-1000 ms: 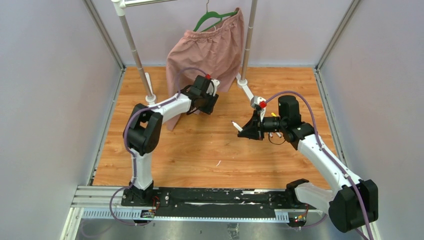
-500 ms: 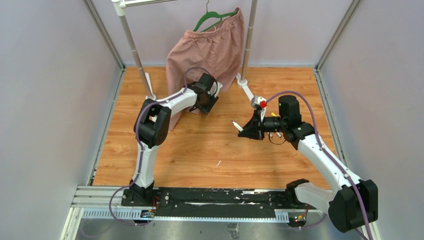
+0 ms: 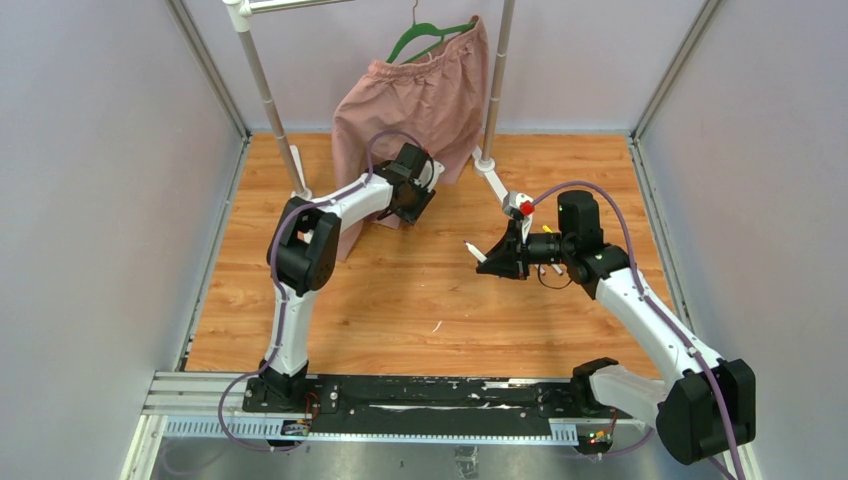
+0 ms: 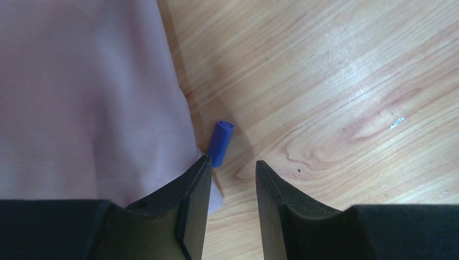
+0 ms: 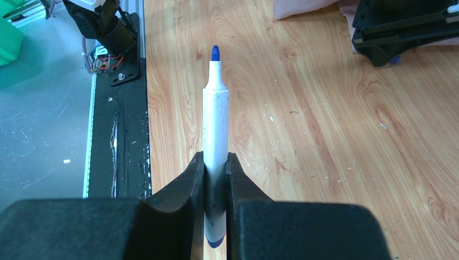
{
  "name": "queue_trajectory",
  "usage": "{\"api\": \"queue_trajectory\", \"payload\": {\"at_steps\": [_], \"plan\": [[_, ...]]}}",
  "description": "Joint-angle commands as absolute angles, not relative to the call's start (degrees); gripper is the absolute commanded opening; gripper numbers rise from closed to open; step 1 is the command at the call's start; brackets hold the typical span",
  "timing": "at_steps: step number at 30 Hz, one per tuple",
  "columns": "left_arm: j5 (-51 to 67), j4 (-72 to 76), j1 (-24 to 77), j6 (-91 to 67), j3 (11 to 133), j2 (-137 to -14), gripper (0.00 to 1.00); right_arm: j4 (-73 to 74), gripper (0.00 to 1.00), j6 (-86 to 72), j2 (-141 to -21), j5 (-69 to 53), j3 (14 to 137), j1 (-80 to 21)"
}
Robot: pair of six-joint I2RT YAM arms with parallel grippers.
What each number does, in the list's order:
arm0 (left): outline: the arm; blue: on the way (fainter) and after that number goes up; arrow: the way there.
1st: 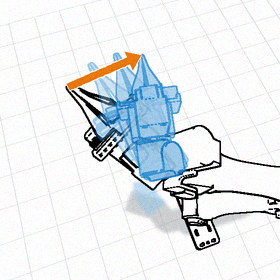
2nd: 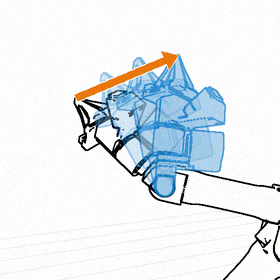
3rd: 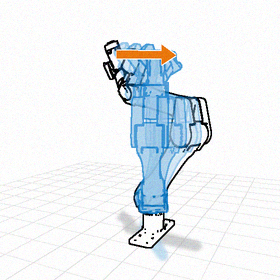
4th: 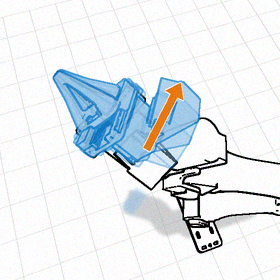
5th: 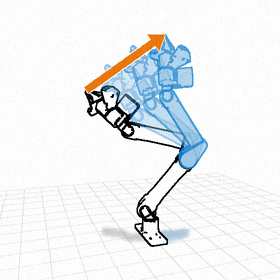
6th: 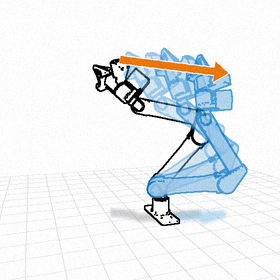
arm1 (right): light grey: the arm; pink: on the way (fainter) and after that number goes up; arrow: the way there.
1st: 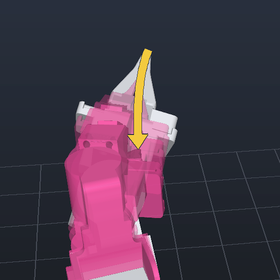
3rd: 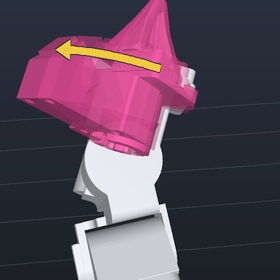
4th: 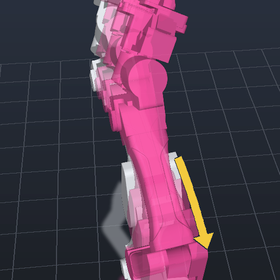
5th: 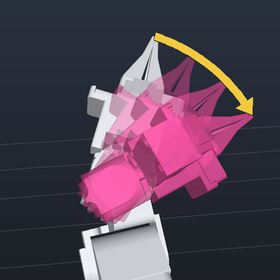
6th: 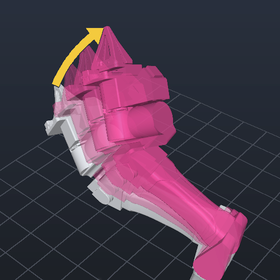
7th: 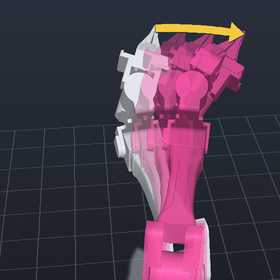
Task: Insert the pens into the pen caps
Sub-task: Move the pen cap to the center of the board.
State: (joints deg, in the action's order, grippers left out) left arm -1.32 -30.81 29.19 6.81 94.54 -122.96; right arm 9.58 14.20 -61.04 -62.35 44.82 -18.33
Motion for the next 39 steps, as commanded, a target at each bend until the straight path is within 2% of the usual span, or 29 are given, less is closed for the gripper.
{"api": "queue_trajectory", "payload": {"at_steps": [1, 12, 16, 24, 26, 30, 39], "plan": [[-2.0, -31.9, 28.5, 8.3, 97.5, -123.6, 0.41, 10.6, 0.00, 14.8, -61.4, -62.6, 46.4, -17.4], [-1.7, -31.9, 28.1, 9.3, 98.8, -126.3, 0.41, 10.7, 0.00, 14.8, -61.4, -62.7, 46.4, -17.3], [-0.8, -32.9, 27.9, 9.5, 99.6, -127.9, 0.38, 10.6, 0.00, 14.7, -61.2, -62.8, 46.4, -17.1], [1.3, -36.7, 27.8, 8.1, 100.8, -128.9, 0.25, 10.6, 0.00, 14.7, -61.0, -62.9, 46.5, -17.0], [2.1, -36.7, 27.8, 7.3, 99.4, -127.7, 0.24, 10.6, 0.00, 14.7, -61.0, -63.0, 46.5, -17.0], [3.7, -35.4, 28.0, 5.8, 94.7, -124.3, 0.13, 10.6, 0.00, 14.7, -60.8, -63.0, 46.5, -17.0], [4.4, -31.2, 31.3, -1.2, 78.4, -110.8, 0.11, 10.7, 0.00, 14.7, -60.4, -63.2, 46.5, -16.6]]}}
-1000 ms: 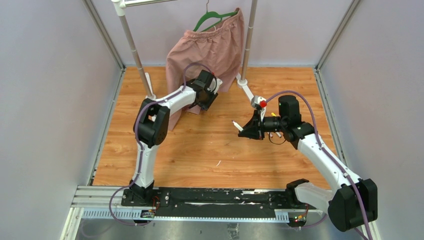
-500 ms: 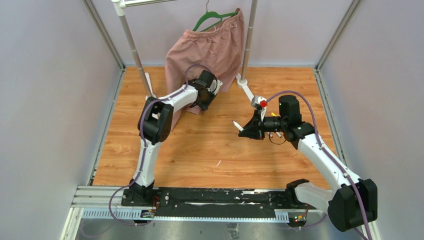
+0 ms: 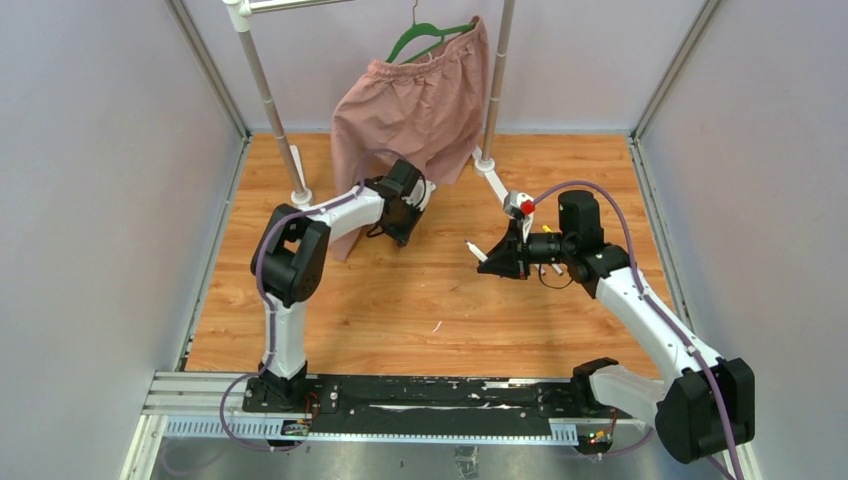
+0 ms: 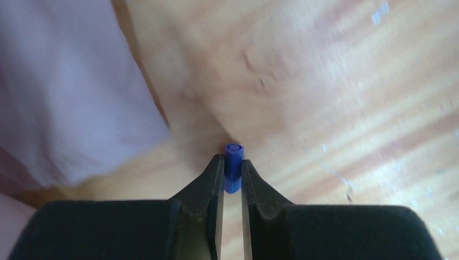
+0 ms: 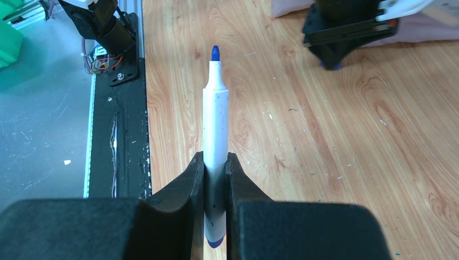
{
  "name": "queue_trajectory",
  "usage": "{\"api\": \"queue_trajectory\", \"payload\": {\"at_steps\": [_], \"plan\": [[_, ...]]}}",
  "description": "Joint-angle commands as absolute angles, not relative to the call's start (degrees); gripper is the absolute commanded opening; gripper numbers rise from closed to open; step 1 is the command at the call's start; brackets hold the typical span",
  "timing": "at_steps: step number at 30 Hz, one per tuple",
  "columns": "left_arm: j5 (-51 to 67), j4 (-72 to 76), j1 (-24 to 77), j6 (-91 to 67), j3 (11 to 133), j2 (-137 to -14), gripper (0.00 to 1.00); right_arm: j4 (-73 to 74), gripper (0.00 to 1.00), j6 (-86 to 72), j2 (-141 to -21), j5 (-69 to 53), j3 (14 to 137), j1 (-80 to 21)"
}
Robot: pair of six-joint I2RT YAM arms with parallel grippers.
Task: Insert the pens into the pen caps
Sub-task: Move the pen cap to the center of the board.
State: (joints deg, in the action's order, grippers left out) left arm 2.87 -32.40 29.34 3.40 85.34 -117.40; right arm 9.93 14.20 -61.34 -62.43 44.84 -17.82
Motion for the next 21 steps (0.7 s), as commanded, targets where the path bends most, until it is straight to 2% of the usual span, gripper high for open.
{"api": "queue_trajectory", "payload": {"at_steps": [1, 9, 13, 17, 21], "plan": [[4.1, -30.5, 31.9, -2.3, 75.7, -109.2, 0.11, 10.7, 0.00, 14.7, -60.5, -63.3, 46.6, -16.6], [-1.1, -31.1, 37.7, -7.2, 63.0, -102.3, 0.13, 11.0, 0.00, 14.7, -60.3, -63.5, 46.8, -16.5], [-4.0, -33.1, 40.4, -8.4, 61.1, -101.6, 0.14, 10.9, 0.00, 14.7, -60.1, -63.6, 46.7, -16.4], [-4.5, -33.9, 40.9, -8.3, 60.5, -102.3, 0.22, 10.9, 0.00, 14.7, -60.2, -63.7, 46.7, -16.3], [-5.1, -36.7, 40.9, -7.1, 62.6, -106.2, 0.24, 10.9, 0.00, 14.6, -60.1, -63.8, 46.7, -16.3]]}}
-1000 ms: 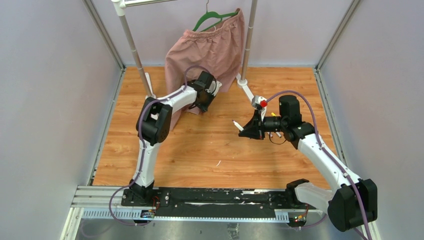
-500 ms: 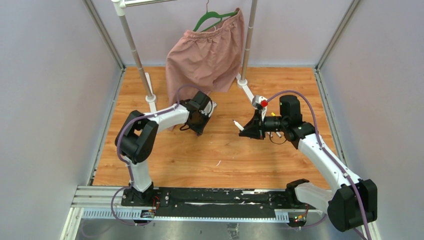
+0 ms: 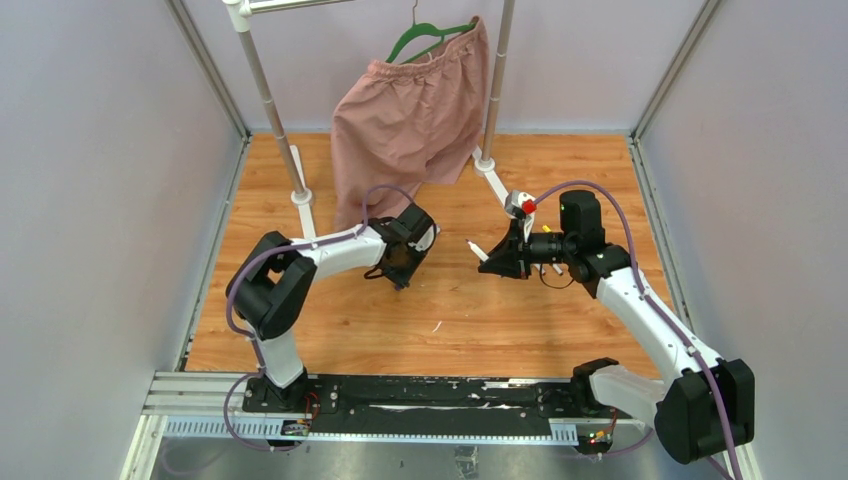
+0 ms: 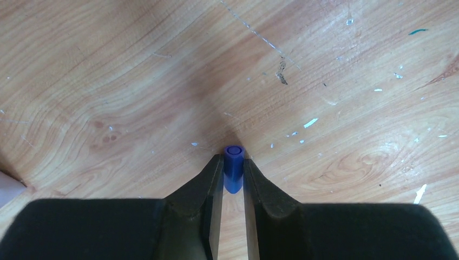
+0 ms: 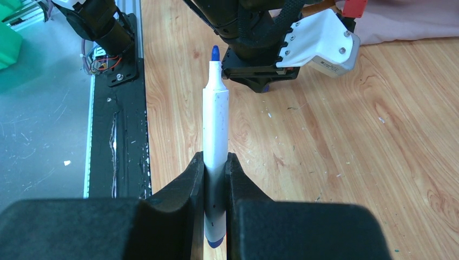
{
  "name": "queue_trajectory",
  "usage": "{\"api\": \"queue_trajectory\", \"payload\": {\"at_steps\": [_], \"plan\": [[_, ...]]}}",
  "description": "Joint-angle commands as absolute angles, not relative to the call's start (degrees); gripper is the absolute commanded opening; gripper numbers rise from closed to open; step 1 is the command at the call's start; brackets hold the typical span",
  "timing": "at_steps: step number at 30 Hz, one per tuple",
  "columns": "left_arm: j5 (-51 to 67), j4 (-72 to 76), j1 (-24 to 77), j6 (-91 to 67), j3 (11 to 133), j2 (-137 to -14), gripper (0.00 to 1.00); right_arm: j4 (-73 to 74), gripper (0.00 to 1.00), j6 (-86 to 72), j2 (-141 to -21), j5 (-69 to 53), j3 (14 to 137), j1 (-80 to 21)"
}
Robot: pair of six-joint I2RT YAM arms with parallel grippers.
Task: Insert the pens into the pen caps
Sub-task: Move the pen cap to the center of the board.
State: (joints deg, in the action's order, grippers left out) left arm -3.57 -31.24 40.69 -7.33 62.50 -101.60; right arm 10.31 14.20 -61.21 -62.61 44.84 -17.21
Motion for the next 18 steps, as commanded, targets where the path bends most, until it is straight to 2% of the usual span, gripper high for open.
{"api": "queue_trajectory", "payload": {"at_steps": [1, 13, 14, 18], "plan": [[-5.3, -37.2, 40.9, -7.0, 63.0, -107.1, 0.24, 11.0, 0.00, 14.6, -59.9, -63.8, 46.7, -16.3], [-4.9, -41.0, 40.9, -5.4, 65.1, -112.6, 0.24, 10.9, 0.00, 14.4, -59.5, -64.2, 46.8, -16.3], [-4.9, -41.0, 40.9, -5.2, 65.3, -112.8, 0.23, 11.0, 0.00, 14.4, -59.5, -64.2, 46.8, -16.2], [-6.7, -40.9, 40.9, -5.5, 66.3, -112.0, 0.07, 10.9, 0.00, 14.5, -59.3, -64.7, 46.7, -16.2]]}}
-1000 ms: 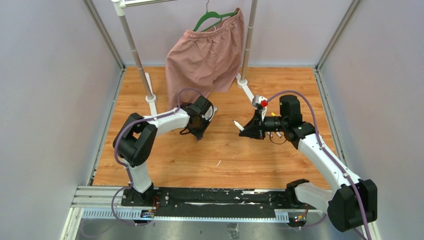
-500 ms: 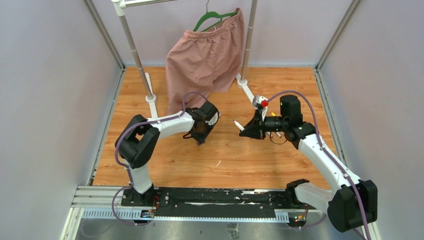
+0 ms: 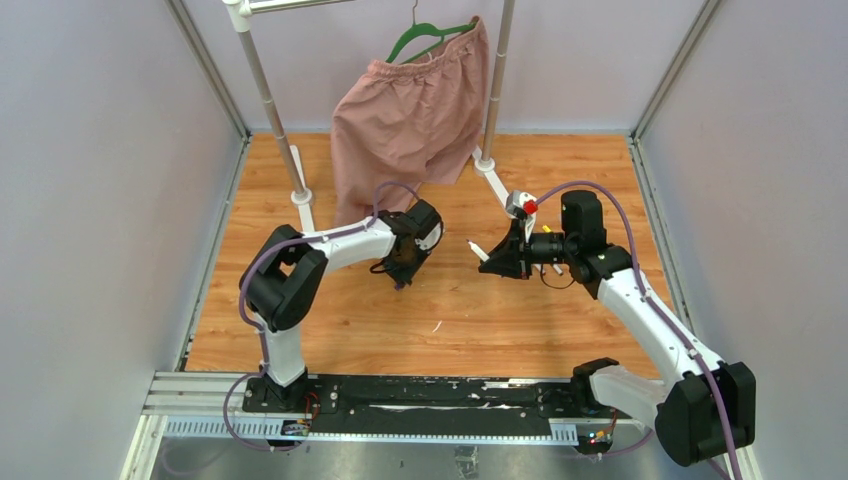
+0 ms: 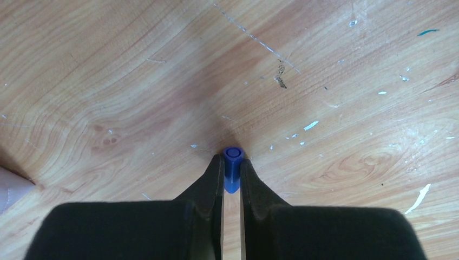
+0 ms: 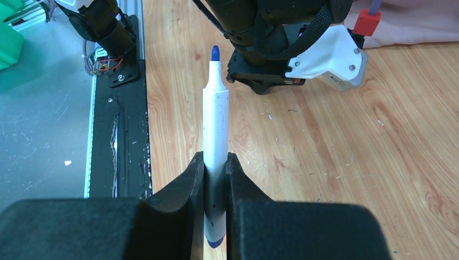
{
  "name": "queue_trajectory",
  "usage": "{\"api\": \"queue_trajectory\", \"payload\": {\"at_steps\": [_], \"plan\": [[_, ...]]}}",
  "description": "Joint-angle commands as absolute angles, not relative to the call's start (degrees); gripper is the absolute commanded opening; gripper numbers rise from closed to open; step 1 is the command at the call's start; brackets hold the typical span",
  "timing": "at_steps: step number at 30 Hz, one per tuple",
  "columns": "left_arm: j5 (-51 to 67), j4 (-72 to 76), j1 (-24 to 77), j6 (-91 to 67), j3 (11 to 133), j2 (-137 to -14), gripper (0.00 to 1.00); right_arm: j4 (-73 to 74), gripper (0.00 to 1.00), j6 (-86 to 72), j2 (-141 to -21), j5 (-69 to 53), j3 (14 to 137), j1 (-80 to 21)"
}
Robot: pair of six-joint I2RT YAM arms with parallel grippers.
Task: Insert the pens into the pen caps
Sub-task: Move the pen cap to the center of the board, then insert the pen cap onto the pen.
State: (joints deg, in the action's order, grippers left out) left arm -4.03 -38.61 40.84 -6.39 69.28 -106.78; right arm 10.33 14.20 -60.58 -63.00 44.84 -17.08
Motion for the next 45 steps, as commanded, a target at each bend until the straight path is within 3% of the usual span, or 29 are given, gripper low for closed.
{"api": "queue_trajectory", "payload": {"at_steps": [1, 10, 17, 25, 37, 45], "plan": [[-7.3, -40.8, 40.9, -5.8, 66.7, -111.3, 0.02, 10.9, 0.00, 14.5, -59.3, -64.7, 46.7, -16.1], [-5.2, -26.0, 40.9, -13.7, 62.5, -93.8, 0.00, 11.9, 0.00, 15.8, -58.4, -66.5, 47.1, -16.0], [3.5, 8.9, 40.9, -30.7, 43.2, -76.7, 0.00, 12.9, 0.00, 17.5, -58.5, -66.7, 47.1, -16.0], [6.0, 39.2, 40.9, -54.3, 29.2, -67.8, 0.00, 11.4, 0.00, 16.1, -59.2, -67.0, 46.1, -16.0], [-1.5, 85.5, 42.1, -75.8, 19.3, -76.1, 0.00, 6.4, 0.00, 11.4, -59.9, -65.5, 44.2, -17.3], [-1.5, 88.4, 44.9, -77.0, 23.4, -82.5, 0.00, 5.4, 0.00, 11.0, -60.9, -64.6, 43.7, -19.6]]}}
